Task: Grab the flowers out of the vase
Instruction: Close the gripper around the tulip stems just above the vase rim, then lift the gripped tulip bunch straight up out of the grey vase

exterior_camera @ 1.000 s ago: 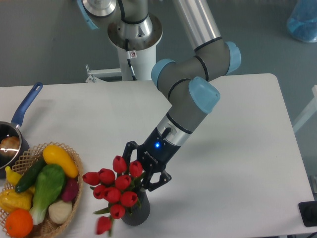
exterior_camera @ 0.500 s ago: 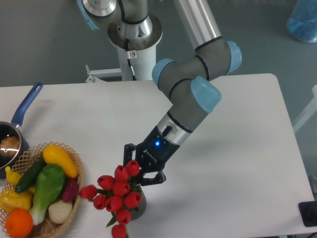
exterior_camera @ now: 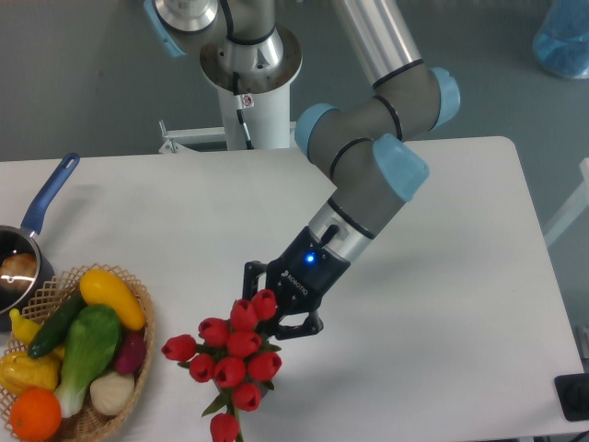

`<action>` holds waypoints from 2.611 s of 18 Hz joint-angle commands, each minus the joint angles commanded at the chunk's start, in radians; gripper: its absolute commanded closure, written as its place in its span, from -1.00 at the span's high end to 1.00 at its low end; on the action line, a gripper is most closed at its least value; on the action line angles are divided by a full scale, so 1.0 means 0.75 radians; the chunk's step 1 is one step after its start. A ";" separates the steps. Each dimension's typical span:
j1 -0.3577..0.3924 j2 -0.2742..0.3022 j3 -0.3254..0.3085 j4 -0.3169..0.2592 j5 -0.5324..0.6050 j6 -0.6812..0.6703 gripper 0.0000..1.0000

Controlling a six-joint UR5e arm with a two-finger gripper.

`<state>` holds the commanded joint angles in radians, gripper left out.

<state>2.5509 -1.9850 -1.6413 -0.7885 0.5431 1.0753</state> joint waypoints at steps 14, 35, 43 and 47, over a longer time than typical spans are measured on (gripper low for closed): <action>0.102 0.106 -0.025 0.000 -0.223 -0.067 -1.00; 0.211 0.160 -0.008 -0.002 -0.432 -0.117 -1.00; 0.239 0.174 -0.004 -0.002 -0.448 -0.145 -1.00; 0.252 0.174 0.002 -0.002 -0.468 -0.153 -1.00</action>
<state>2.7397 -1.8546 -1.6398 -0.7900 0.1917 0.9603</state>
